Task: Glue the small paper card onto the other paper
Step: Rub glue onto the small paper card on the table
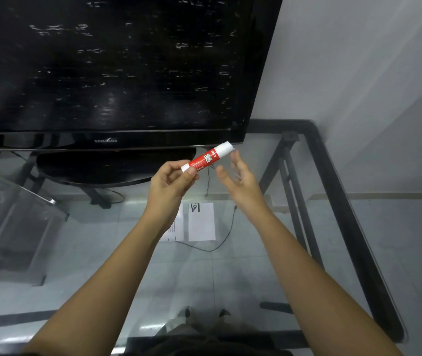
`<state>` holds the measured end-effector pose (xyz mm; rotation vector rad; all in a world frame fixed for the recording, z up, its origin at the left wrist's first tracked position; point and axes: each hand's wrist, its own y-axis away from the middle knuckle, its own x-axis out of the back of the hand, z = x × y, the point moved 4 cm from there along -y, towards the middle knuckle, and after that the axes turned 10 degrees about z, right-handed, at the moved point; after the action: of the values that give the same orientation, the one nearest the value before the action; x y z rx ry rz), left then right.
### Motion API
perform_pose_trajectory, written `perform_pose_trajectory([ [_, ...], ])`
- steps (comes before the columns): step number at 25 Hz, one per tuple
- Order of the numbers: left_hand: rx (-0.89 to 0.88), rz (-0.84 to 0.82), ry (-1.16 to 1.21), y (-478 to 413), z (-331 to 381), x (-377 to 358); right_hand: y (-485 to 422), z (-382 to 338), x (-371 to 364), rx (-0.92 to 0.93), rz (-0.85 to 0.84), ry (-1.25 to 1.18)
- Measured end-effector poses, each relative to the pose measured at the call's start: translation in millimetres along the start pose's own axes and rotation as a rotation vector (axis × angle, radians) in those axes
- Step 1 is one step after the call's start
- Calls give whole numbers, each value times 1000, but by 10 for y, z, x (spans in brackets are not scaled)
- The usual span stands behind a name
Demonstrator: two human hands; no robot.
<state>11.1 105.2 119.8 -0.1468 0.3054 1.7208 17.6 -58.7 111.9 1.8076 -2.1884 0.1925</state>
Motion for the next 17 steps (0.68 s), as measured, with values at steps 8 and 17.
perform_pose_trajectory([
  [8, 75, 139, -45, -33, -162, 426, 148, 1180, -504, 250, -397, 975],
  [17, 195, 96, -106, -37, -552, 574, 293, 1528, -378, 322, -500, 1141],
])
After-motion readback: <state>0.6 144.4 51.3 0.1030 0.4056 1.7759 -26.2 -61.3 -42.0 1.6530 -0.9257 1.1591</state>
